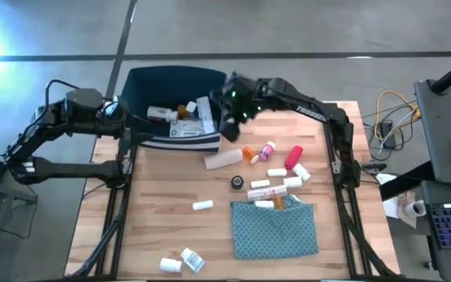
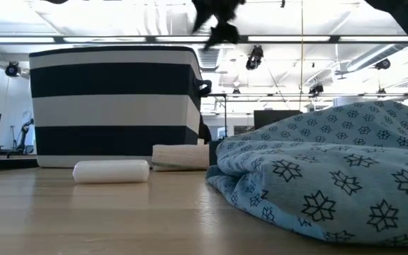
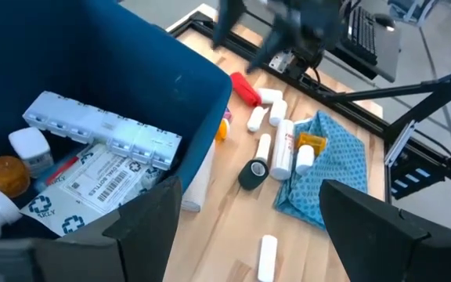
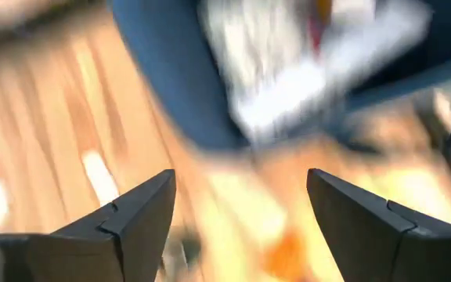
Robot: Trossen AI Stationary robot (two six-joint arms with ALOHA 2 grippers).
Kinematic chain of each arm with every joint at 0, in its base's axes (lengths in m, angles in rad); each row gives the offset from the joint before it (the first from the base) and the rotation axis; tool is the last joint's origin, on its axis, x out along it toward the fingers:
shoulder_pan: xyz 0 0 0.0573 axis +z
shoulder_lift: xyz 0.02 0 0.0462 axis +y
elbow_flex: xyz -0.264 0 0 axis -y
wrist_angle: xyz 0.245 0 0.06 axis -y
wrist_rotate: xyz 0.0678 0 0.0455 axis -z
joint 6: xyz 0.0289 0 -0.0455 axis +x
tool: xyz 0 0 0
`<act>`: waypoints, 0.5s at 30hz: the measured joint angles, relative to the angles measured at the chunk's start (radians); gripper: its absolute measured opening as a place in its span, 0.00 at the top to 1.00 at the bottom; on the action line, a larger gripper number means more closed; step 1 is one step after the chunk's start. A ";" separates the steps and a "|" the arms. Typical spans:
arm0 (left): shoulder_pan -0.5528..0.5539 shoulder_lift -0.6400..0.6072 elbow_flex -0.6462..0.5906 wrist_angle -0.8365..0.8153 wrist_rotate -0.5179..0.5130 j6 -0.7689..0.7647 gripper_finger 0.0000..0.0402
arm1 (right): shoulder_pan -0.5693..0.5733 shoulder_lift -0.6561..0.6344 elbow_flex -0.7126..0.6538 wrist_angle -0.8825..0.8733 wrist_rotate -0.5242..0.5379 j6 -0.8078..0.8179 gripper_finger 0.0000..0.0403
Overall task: Pick & place medical supplies in basket/bin
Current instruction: Put the light brown bandage into the blue bin
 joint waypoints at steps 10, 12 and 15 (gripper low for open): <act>0.000 0.000 0.000 0.000 0.000 0.007 0.30 | 0.132 -0.003 -0.242 -0.121 0.027 -0.010 0.34; 0.000 0.000 0.000 0.000 0.000 0.008 0.30 | 0.149 -0.003 -0.304 -0.127 0.028 -0.001 0.35; 0.000 0.000 0.000 0.000 0.000 0.008 0.30 | 0.174 -0.010 -0.403 -0.126 0.045 0.018 0.36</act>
